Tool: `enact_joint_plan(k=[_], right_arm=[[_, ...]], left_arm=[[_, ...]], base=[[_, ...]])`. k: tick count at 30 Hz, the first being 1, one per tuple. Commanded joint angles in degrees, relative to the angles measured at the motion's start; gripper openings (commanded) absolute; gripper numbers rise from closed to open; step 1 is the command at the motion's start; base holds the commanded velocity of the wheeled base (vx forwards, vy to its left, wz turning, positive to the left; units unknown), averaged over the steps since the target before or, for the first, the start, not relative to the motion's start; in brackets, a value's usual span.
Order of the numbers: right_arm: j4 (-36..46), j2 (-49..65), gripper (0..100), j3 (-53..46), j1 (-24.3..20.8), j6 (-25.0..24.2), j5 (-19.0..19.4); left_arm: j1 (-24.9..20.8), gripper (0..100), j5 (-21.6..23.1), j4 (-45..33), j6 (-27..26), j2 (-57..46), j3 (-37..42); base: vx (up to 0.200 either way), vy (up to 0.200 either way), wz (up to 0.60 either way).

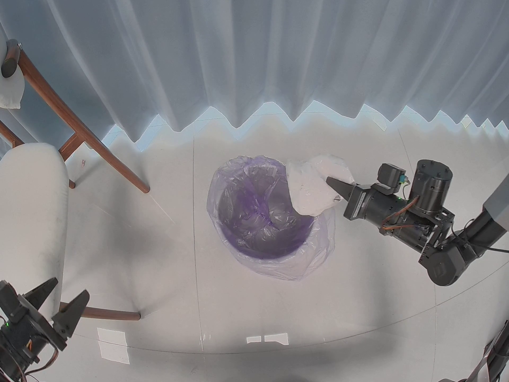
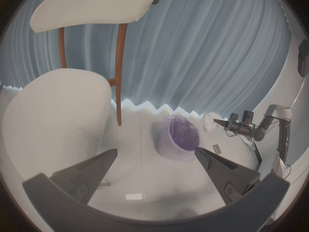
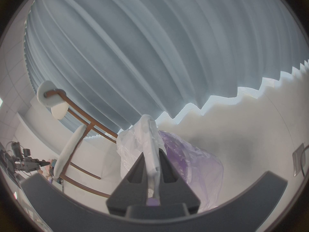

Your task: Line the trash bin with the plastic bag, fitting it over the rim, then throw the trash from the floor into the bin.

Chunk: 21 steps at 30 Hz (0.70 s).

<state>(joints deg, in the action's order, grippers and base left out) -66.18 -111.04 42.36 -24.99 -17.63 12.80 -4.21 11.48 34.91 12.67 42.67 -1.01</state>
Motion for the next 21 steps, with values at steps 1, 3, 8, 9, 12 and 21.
enact_joint_plan(k=[1,3,8,9,12,21], right_arm=[[-0.2,-12.4,0,10.1,-2.3,6.6,-1.4],[-0.2,-13.2,0,11.3,-2.3,7.3,-1.6],[-0.3,-16.7,0,14.9,-2.4,7.9,-2.8],[-0.4,-17.5,0,15.5,-2.4,8.0,-2.9],[-0.4,-19.2,0,16.3,-2.5,10.0,-3.5],[-0.5,-22.3,0,18.5,-4.7,10.6,-3.5]], left_arm=[[0.3,100,-0.1,-17.9,-2.6,-24.6,1.0],[0.3,100,-0.2,-21.3,-3.2,-27.8,1.0],[0.6,100,-3.7,-33.3,-8.9,-38.5,0.7],[0.8,100,-5.5,-32.4,-8.9,-38.0,0.8],[2.1,100,-11.0,-32.1,-8.3,-38.3,0.8],[2.8,100,-14.7,-34.3,-8.7,-40.5,0.6]], base=[[0.0,0.0,0.0],[0.0,0.0,0.0],[0.0,0.0,0.0],[0.0,0.0,0.0],[0.0,0.0,0.0],[0.0,0.0,0.0]])
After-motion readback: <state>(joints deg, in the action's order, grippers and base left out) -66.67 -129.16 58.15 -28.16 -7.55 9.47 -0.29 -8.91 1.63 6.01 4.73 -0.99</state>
